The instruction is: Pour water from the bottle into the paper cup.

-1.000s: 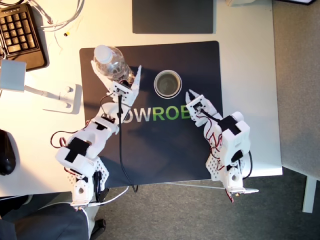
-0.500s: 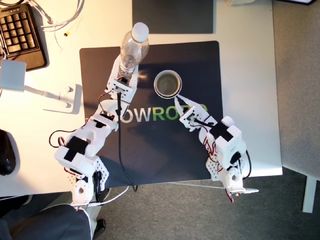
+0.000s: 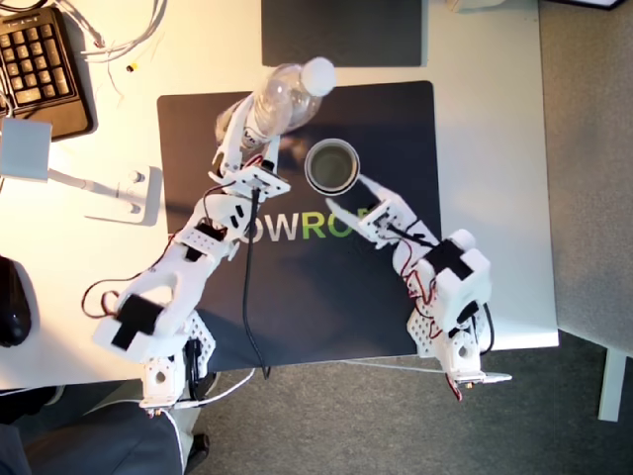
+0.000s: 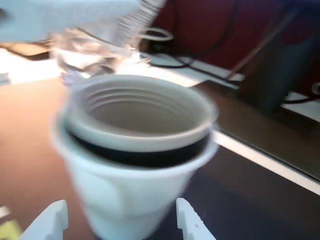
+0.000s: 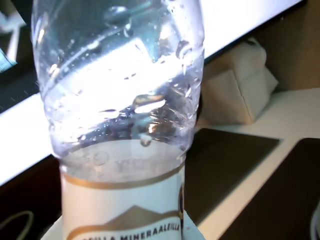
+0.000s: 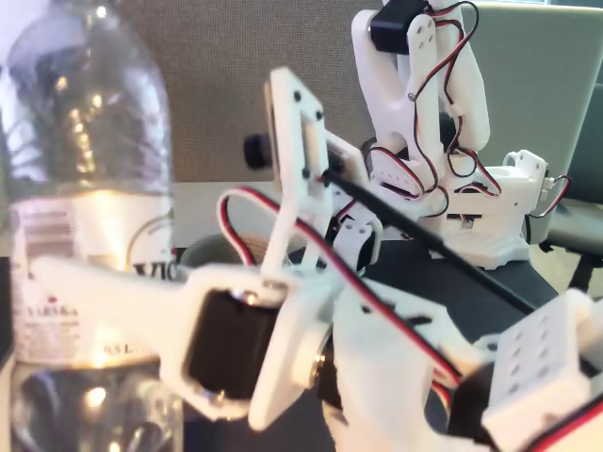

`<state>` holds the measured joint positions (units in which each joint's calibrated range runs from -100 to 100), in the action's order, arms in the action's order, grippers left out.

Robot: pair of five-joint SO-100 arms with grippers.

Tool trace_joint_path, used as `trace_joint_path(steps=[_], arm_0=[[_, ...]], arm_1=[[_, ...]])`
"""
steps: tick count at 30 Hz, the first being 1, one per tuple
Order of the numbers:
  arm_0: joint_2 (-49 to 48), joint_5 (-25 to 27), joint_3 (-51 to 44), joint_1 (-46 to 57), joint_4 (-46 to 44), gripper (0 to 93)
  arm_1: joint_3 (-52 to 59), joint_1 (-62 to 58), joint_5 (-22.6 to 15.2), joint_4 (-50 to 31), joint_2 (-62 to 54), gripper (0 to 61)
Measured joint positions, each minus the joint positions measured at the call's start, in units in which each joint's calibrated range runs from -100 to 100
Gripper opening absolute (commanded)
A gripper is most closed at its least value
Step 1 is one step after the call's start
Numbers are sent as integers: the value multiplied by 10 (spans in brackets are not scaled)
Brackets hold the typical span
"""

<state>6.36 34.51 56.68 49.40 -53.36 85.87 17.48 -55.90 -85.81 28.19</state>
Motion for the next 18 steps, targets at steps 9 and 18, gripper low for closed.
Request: trace_joint_path(steps=[9,18], arm_0=[[-182,-55,0,2,143,0],[-393,-136,1,3,390,0]], arm_1=[[-20,-14,6,70,-77,382],[-70,-14,38,133,-80,370]])
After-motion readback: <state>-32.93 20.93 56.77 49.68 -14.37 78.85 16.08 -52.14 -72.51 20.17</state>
